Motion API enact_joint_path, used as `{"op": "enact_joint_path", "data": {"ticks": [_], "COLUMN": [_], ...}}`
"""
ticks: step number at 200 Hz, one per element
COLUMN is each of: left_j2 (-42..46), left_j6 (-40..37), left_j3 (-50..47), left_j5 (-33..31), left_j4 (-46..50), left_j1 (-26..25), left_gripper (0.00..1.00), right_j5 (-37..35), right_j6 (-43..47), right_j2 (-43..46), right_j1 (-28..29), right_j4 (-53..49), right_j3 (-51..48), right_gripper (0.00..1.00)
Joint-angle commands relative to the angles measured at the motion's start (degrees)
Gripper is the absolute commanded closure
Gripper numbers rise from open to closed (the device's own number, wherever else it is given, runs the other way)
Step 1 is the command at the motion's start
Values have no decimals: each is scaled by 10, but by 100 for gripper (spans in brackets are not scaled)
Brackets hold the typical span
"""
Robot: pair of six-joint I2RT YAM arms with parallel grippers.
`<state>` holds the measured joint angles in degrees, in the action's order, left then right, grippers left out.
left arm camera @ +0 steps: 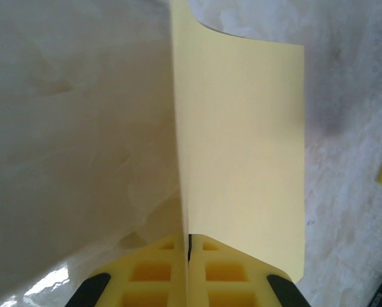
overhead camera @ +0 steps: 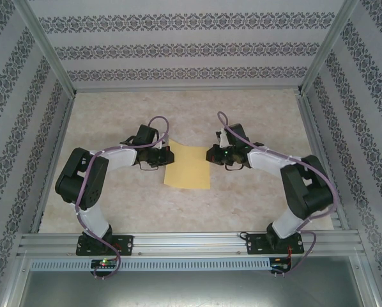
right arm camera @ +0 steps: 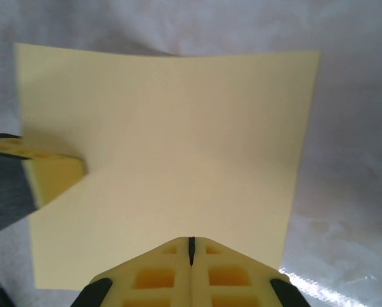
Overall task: Fold a paper plane with a square sheet of paper (fold left side to right side)
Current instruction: First fold in half a square sheet of paper at the center of the table.
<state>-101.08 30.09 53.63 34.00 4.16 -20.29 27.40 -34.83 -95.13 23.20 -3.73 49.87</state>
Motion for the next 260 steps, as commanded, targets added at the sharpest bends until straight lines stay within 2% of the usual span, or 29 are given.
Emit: {"op": "enact_joint_path", "data": {"ticks": [1,54,67,82,109,143,193,220,241,260], "left_j2": [7,22,27,35,45,31,-20,-40,-50,-57], "left_j6": [-16,-14,-11,-6,18,84,125,130,129,126], "left_j3": [12,14,17,22,31,33,58,70,76,80], "left_j5": [-20,-28,-16,3,52,111,128,116,108,101], "left_j4": [34,53,53,49,25,-56,-110,-117,-115,-110], "left_j1": [-4,-4,-4,-4,-4,-14,-44,-54,-55,-55], "left_gripper": [100,99,91,75,60,50,46,46,50,58], "right_j5": [9,-15,-23,-29,-37,-41,-25,-17,-5,7], "right_j6": [-12,9,17,20,32,35,24,19,15,10], "right_j2": [-37,-96,-103,-106,-109,-112,-98,-81,-52,-17], "right_j1": [11,19,19,20,20,20,21,18,7,-8], "right_j4": [12,-45,-63,-75,-92,-90,-52,-48,-49,-51], "right_j3": [20,50,56,57,56,47,38,43,49,44], "right_gripper": [100,100,100,100,100,100,100,98,90,84]}}
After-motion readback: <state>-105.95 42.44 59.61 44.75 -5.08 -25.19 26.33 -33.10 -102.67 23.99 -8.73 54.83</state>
